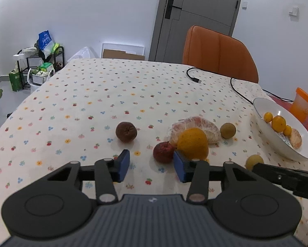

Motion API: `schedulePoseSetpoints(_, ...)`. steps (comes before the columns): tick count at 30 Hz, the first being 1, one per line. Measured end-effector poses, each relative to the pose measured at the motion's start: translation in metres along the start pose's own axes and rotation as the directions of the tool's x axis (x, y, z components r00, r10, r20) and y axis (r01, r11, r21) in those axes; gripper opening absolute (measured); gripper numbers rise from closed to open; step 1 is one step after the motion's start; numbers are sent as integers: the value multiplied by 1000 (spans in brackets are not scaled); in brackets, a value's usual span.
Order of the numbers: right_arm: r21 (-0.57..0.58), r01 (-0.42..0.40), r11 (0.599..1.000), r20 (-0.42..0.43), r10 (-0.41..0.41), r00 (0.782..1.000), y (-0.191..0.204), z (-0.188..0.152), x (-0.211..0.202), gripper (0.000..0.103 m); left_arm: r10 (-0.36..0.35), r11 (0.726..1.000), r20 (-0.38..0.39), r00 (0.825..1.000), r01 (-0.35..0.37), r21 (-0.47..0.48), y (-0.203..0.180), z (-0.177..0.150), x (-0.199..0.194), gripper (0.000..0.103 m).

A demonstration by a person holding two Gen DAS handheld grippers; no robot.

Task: Organize fruits
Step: 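Grasp a small olive-green fruit with the right gripper while the left grasps a red plum, then carry the green fruit and red plum over the white plate with both grippers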

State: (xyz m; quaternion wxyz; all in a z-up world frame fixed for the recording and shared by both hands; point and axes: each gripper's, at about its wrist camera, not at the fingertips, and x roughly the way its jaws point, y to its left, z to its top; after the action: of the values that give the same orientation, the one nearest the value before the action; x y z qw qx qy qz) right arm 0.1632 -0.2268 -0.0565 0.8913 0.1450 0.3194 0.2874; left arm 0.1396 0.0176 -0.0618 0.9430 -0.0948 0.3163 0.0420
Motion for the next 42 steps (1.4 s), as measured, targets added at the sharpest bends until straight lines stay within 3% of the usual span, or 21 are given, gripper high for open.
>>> schedulePoseSetpoints(2,6,0,1000,2,0,1000,-2,-1,0,20,-2,1000,1,1000,2,2,-2,2,3,39)
schedulePoseSetpoints(4,11,0,1000,2,0,1000,-4,-1,0,20,1,1000,4,1000,-1,12,-5,2,6,31)
schedulePoseSetpoints(5,11,0,1000,3,0,1000,-4,-1,-1,20,5,1000,3,1000,-5,17,-6,3,7,22)
schedulePoseSetpoints(13,15,-13,1000,22,13,1000,-7,0,-6,20,22,1000,35,999,-22,4,-8,9,-11,21)
schedulePoseSetpoints(20,27,-1,1000,66,-1,998,-16,5,-22,20,-13,1000,50,999,12,19,-19,14,-25,21)
schedulePoseSetpoints(42,122,77,990,169,-97,981,-80,10,-67,20,-145,976,38,989,137,167,-114,23,-13,21)
